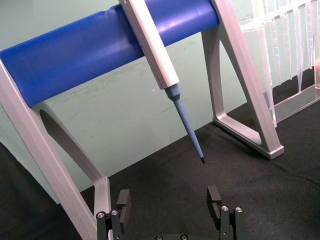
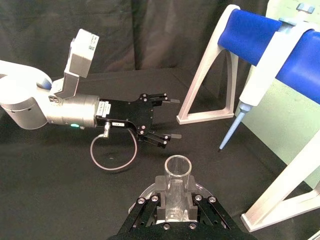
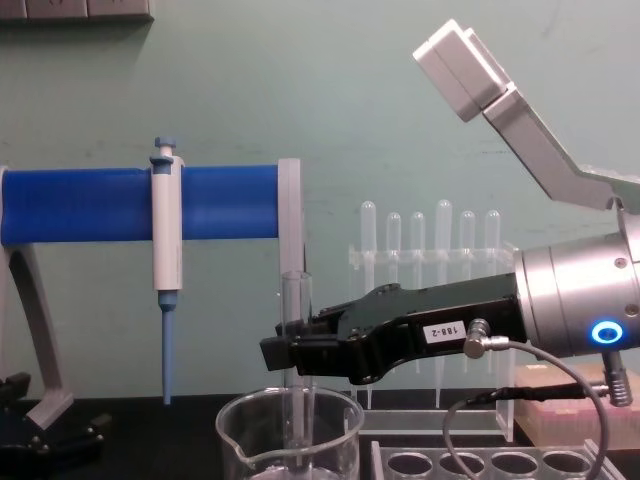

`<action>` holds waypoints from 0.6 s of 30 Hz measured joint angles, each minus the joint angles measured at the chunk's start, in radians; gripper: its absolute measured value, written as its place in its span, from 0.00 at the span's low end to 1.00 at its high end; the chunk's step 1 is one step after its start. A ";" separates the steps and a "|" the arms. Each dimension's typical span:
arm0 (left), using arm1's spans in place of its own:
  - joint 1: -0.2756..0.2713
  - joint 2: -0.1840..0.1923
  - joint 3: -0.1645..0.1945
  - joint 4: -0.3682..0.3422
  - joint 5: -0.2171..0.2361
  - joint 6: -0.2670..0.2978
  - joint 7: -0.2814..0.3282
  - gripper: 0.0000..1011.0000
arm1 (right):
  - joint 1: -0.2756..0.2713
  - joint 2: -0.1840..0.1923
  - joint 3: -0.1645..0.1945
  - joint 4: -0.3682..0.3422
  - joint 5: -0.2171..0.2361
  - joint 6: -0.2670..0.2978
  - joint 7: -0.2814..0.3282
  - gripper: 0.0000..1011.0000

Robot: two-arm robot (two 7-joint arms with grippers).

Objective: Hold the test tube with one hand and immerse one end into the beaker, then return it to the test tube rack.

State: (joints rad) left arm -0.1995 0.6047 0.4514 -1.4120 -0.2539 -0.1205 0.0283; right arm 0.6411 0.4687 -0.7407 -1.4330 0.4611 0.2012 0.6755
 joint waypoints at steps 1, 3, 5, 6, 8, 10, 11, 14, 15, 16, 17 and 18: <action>0.000 0.000 0.000 0.000 0.000 0.000 0.000 0.99 | 0.000 0.000 0.000 0.000 0.000 0.000 0.000 0.22; 0.000 0.000 0.000 0.000 0.000 0.000 0.000 0.99 | 0.000 0.000 0.000 0.000 0.000 0.000 0.000 0.22; 0.000 0.000 0.000 0.000 0.000 0.000 0.000 0.99 | 0.000 0.000 0.000 0.000 0.000 0.000 0.000 0.22; 0.000 0.000 0.000 0.000 0.000 0.000 0.000 0.99 | 0.000 0.000 0.000 0.000 0.000 0.000 0.000 0.22; 0.000 0.000 0.000 0.000 0.000 0.000 0.000 0.99 | 0.000 0.000 0.000 0.000 0.000 0.000 0.000 0.22; 0.000 0.000 0.000 0.000 0.000 0.000 0.000 0.99 | 0.000 0.000 0.000 0.000 0.000 0.000 0.000 0.22; 0.000 0.000 0.000 0.000 0.000 0.000 0.000 0.99 | 0.000 0.000 0.000 0.000 0.000 0.000 0.000 0.22; 0.000 0.000 0.000 0.000 0.000 0.000 0.000 0.99 | 0.000 0.000 0.000 0.000 0.000 0.000 0.000 0.22; 0.000 0.000 0.000 0.000 0.000 0.000 0.000 0.99 | 0.000 0.000 0.000 0.000 0.000 0.000 0.000 0.22; 0.000 0.000 0.000 0.000 0.000 0.000 0.000 0.99 | 0.000 0.000 0.000 0.000 0.000 0.000 0.000 0.22; 0.000 0.000 0.000 0.000 0.000 0.000 0.000 0.99 | 0.000 0.000 0.000 0.000 0.000 0.000 0.000 0.22; 0.000 0.000 0.000 0.000 0.000 0.000 0.000 0.99 | 0.000 0.000 0.000 0.000 0.000 0.000 0.000 0.22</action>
State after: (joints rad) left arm -0.1995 0.6047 0.4514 -1.4120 -0.2539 -0.1205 0.0283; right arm 0.6410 0.4687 -0.7407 -1.4330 0.4610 0.2012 0.6755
